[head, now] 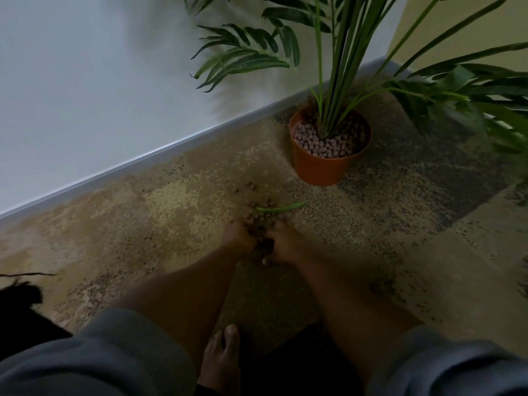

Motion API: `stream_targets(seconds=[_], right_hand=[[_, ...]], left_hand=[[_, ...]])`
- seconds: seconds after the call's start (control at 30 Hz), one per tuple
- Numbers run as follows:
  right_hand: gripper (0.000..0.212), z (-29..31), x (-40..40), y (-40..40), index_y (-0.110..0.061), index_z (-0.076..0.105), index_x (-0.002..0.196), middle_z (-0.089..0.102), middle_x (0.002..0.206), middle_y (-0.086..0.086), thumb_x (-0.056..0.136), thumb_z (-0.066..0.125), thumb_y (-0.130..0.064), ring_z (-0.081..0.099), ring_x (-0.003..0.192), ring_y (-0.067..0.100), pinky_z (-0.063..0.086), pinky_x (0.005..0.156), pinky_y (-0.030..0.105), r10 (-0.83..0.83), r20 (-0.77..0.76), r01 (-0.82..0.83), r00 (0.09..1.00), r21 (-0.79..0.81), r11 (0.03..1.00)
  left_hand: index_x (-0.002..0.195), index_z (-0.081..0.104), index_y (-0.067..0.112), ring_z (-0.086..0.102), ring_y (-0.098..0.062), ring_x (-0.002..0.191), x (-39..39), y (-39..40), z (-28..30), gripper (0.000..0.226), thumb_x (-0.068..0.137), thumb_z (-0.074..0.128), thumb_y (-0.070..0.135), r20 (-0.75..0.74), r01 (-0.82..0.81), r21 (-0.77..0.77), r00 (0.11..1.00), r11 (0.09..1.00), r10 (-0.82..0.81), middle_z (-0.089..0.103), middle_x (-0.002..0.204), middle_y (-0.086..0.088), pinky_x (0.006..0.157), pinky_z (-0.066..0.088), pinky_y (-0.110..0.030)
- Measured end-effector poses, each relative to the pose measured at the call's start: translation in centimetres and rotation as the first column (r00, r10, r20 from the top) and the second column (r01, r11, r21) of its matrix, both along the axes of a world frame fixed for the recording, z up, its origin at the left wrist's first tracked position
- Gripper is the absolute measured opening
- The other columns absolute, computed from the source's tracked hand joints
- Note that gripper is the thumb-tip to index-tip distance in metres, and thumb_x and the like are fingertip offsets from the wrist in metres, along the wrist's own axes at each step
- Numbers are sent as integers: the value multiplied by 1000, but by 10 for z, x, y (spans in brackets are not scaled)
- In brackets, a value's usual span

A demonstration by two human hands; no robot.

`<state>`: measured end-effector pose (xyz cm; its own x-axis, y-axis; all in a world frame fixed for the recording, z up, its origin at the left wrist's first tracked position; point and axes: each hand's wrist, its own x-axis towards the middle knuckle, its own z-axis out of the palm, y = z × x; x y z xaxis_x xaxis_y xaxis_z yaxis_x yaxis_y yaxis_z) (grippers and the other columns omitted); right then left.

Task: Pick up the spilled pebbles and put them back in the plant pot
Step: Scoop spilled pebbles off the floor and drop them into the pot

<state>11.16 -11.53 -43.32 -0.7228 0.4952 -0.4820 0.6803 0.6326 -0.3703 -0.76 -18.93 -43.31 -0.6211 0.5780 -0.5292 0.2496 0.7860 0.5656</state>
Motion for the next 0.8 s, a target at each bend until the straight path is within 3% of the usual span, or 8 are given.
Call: stream_targets(seconds=[0.2,0.33,0.4,0.53,0.8], right_hand=[[32,-5,6,-1,-26,64,120,50,129,4,87,65,-28,51,115,26,45,95,35,-34,-124,34,992,-2,999],[30,-5,11,3,-23,63,119,51,123,4,89,62,-22,50,115,24,42,91,32,-109,-165,115,980,31,993],[31,-3,14,7,-21,60,123,50,127,5,92,58,-23,48,117,24,41,93,34,-127,-148,140,981,83,987],[32,0,17,13,-23,57,124,50,131,7,92,56,-23,49,118,25,45,96,38,-185,-158,200,970,86,976],[19,4,11,12,-14,66,109,63,112,3,90,60,-15,60,103,20,43,75,23,-318,-248,301,915,-102,948]], left_hand=[[92,64,30,61,-16,105,4,-3,-5,22,76,75,20,-71,80,-1,994,997,-80,65,118,-1,92,48,-25],[98,65,26,61,-17,105,8,-3,-3,19,80,72,25,-111,203,-17,973,979,-204,66,113,1,95,46,-28],[106,63,22,59,-17,105,9,-3,-4,27,81,72,27,-113,249,-30,961,968,-251,64,115,-1,85,46,-25],[119,59,21,60,-19,108,13,-5,-1,43,80,73,32,-156,338,-91,924,937,-348,63,118,-2,91,49,-31],[101,67,17,63,-20,100,20,-8,8,18,83,65,20,-165,319,-75,930,945,-328,66,110,-6,84,54,-33]])
